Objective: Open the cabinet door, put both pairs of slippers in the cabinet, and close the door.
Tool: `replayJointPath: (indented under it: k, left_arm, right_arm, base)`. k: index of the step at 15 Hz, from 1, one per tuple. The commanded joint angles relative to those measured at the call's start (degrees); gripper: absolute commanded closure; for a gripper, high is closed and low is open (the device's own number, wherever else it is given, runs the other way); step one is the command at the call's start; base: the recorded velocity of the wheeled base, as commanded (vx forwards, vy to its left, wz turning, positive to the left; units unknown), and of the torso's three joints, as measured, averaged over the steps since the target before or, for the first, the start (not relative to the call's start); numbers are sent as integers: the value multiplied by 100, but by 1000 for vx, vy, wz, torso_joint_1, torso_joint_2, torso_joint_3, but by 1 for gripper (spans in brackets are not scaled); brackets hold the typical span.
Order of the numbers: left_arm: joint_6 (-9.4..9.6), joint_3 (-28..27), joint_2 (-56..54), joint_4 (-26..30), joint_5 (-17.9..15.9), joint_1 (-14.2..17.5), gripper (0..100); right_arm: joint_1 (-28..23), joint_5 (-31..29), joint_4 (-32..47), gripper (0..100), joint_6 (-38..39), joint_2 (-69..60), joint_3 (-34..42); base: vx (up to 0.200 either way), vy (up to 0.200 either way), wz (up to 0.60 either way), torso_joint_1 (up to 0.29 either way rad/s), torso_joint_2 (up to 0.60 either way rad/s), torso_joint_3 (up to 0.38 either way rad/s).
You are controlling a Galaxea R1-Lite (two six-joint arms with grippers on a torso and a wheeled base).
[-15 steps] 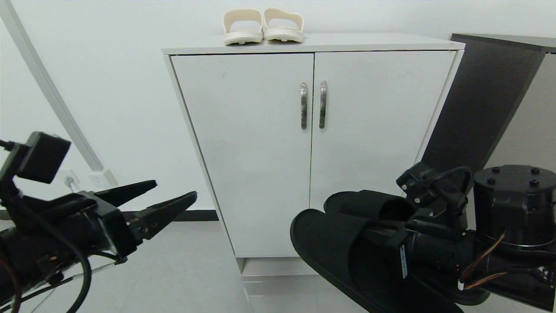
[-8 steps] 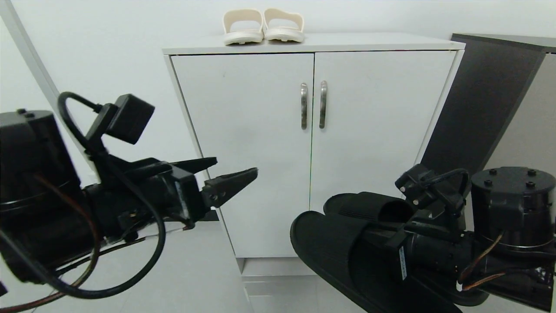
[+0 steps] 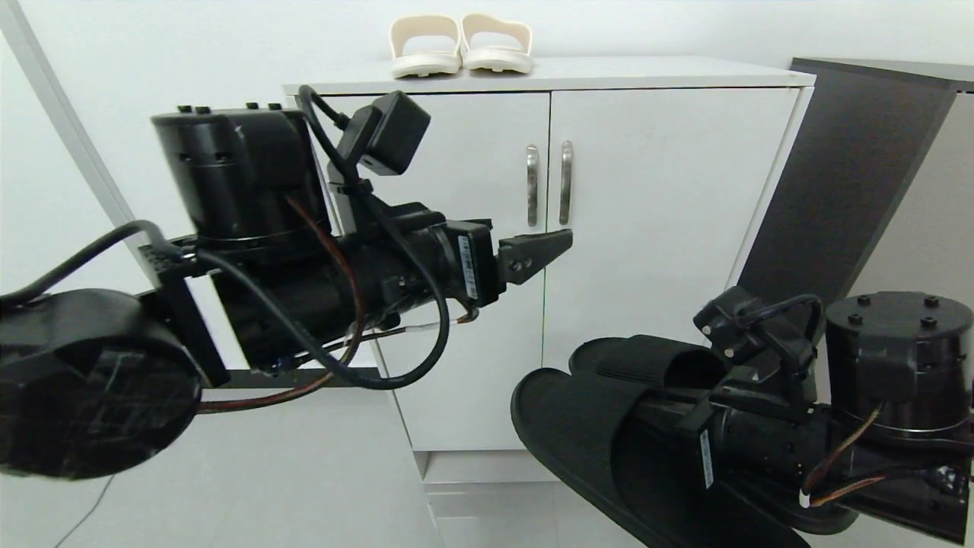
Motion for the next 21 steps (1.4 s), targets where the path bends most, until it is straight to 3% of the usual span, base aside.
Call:
replayJointPath:
  k: [1, 2, 3, 7, 9, 13, 16, 21]
  left_arm:
    - [-6, -439, 493, 17, -56, -42, 0]
    - [-15, -905, 853, 61, -320, -24, 0]
    - [-24, -1028, 932, 114, -399, -15, 0]
    - [-894, -2241, 1512, 456, -1612, 398, 0]
    - [-1131, -2698, 1732, 667, -1937, 512, 0]
    - [-1131, -3428, 2171, 957, -1858, 521, 0]
    - [-1131, -3937, 2444, 1212, -1497, 521, 0]
    - [-1131, -4227, 2690, 1239, -1269, 521, 0]
  right_arm:
    - [1, -2, 0, 100, 0, -1, 8]
    - [1, -2, 0, 100, 0, 8, 8]
    - [1, -2, 0, 100, 0, 8, 8]
    - [1, -2, 0, 100, 0, 17, 34]
    - [1, -2, 0, 100, 0, 35, 34]
    - [1, -2, -9, 100, -9, 105, 34]
    - [1, -2, -9, 100, -9, 96, 43]
    - [1, -11, 0, 100, -9, 105, 43]
  base:
    - [0, 0, 0, 0, 0, 0]
    - [0, 0, 0, 0, 0, 0]
    - [0, 0, 0, 0, 0, 0]
    - [0, 0, 0, 0, 0, 0]
    - [0, 0, 0, 0, 0, 0]
    - [0, 0, 0, 0, 0, 0]
    - [0, 0, 0, 0, 0, 0]
    - [0, 0, 0, 0, 0, 0]
